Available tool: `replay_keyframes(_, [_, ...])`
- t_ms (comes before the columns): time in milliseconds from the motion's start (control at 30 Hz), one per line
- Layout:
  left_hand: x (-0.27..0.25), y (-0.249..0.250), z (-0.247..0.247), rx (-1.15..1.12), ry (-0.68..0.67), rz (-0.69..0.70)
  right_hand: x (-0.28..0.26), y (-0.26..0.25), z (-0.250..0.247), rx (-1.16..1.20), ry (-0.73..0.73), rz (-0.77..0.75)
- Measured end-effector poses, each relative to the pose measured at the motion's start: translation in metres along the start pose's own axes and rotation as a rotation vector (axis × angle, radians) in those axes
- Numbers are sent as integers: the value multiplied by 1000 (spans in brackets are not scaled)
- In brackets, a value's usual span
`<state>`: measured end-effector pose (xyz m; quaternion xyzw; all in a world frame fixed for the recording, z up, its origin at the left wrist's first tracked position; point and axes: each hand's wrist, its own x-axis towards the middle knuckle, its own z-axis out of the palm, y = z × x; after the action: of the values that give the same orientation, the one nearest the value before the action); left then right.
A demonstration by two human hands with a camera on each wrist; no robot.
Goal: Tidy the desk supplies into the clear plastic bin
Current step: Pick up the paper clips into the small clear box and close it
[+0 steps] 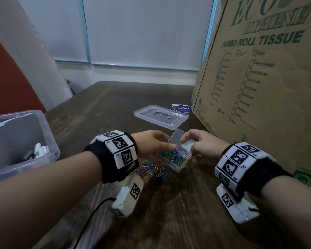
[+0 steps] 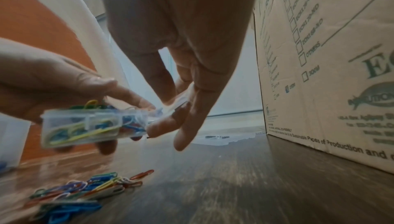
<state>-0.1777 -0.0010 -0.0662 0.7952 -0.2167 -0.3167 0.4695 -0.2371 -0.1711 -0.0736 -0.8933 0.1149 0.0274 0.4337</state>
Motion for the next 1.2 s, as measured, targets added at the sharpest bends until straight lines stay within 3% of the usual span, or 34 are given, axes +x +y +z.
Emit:
replay_keyframes(167, [6, -5, 3, -320, -39, -40, -6, -9, -1, -35, 152, -99])
replay_keyframes(267, [8, -5, 8, -377, -9, -49, -7, -15, -1, -301, 186, -132])
replay_keyframes(367, [10, -7, 12, -397, 10, -55, -11, -22, -2, -367, 165, -85])
replay_keyframes(533, [13, -7, 16, -437, 45, -76, -15, -24, -4, -250, 159, -92])
replay_keyframes(700, [17, -7, 18, -531, 113, -37, -13, -15, -2, -56, 298, -164])
replay_keyframes(833, [14, -3, 17, -570, 64, 18, -17, -12, 4, 100, 169, -127])
replay_keyframes(900, [11, 0, 16, -359, 66, 22, -16, -11, 4, 121, 164, -129])
replay_keyframes(1000, [8, -2, 1, 449, 223, 17, -15, -7, 3, 159, 170, -91])
replay_keyframes(1067, [3, -9, -16, 906, 245, -72, -15, -2, 1, 163, 175, -49])
replay_keyframes(1133, [-5, -19, -27, 1205, 160, -217, -13, 6, 0, 144, 183, -4])
replay_keyframes(1200, [-12, -27, -29, 1315, 124, -304, -12, 13, 1, 80, 189, 41])
